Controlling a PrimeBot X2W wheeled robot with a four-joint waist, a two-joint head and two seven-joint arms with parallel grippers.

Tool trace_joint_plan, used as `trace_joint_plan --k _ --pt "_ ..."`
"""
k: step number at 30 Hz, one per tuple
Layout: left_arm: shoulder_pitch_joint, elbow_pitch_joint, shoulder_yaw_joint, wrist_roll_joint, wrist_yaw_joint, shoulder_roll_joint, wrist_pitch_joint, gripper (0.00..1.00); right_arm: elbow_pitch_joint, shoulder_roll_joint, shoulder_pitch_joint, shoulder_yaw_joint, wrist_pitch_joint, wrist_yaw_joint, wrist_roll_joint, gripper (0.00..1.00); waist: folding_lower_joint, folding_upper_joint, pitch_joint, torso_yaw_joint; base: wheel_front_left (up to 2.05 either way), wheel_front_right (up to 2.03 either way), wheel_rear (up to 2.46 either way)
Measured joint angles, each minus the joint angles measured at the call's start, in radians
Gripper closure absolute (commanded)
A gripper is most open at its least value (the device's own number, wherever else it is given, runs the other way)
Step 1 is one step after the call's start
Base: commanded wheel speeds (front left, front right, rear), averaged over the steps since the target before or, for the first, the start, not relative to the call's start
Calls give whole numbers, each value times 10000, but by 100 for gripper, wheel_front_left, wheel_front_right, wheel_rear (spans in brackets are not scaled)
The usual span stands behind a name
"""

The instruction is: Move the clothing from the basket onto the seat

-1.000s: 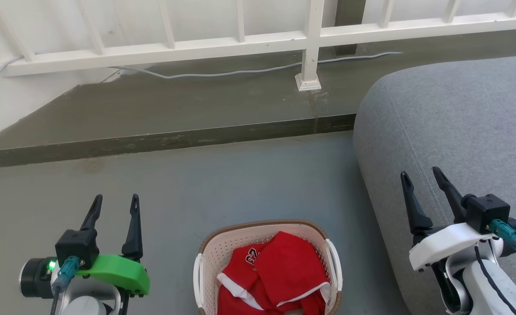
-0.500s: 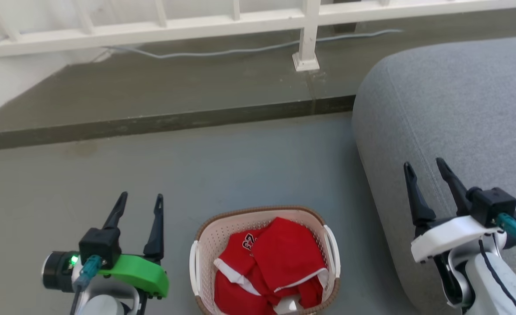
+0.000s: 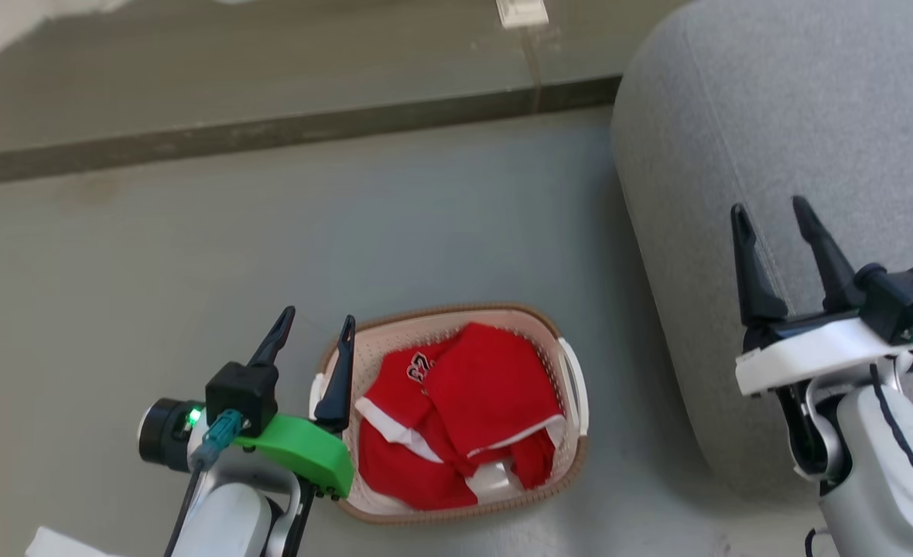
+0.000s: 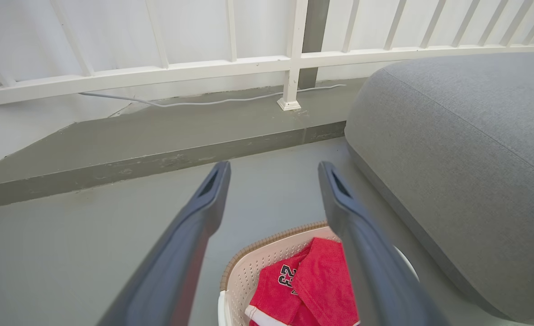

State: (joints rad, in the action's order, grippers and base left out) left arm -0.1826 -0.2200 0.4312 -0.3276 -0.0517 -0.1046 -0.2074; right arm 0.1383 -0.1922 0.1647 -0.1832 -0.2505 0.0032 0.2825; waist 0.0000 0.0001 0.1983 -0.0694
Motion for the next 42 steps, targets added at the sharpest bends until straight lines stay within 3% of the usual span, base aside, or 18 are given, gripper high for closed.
trace_joint_plan --k 10,29,42 --pt "-707 -746 347 240 219 182 412 0 -683 259 805 182 -13 90 88 0 0 0 1357 -380 0 0 0" --pt "-2975 -3112 1093 397 802 389 1848 0 -1785 750 2089 -113 -44 602 69 0 2 0 4067 -1050 0 0 0" --pt "-4493 -4454 1277 596 1143 408 2397 0 -2249 1210 2807 -245 -44 805 75 0 2 0 5745 -1850 0 0 0"
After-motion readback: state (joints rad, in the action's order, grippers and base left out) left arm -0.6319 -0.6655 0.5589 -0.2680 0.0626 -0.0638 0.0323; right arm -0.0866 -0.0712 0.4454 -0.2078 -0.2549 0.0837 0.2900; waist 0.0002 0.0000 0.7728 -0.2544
